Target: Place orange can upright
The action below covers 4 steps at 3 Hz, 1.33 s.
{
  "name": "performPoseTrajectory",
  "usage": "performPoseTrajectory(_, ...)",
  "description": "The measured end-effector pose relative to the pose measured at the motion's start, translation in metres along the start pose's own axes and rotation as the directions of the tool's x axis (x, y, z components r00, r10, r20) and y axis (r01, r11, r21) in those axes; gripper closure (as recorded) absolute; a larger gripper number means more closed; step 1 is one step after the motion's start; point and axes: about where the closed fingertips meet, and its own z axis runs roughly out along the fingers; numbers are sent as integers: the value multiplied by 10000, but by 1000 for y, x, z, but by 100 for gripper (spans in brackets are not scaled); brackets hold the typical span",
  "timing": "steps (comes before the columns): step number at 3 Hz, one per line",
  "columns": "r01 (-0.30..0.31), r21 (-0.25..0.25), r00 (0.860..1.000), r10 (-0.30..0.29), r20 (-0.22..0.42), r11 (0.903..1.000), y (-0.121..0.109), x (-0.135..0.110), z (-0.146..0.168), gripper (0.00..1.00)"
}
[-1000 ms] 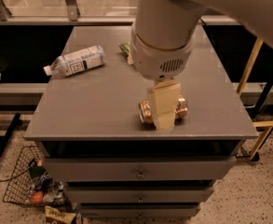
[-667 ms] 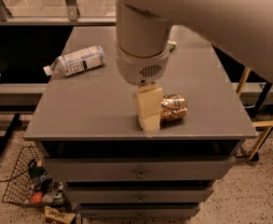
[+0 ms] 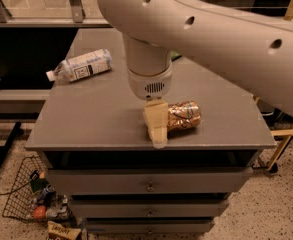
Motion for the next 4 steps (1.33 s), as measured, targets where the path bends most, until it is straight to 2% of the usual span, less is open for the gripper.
performPoseTrajectory(1, -646, 117, 9963, 652, -564, 9978, -9, 15, 19, 0)
performPoseTrajectory(2, -1119, 192, 9889, 1133, -959, 9935, -17, 32, 32, 16)
performPoseTrajectory(4, -1231, 329, 9846, 1263, -1211, 9918, -23, 54, 34, 64)
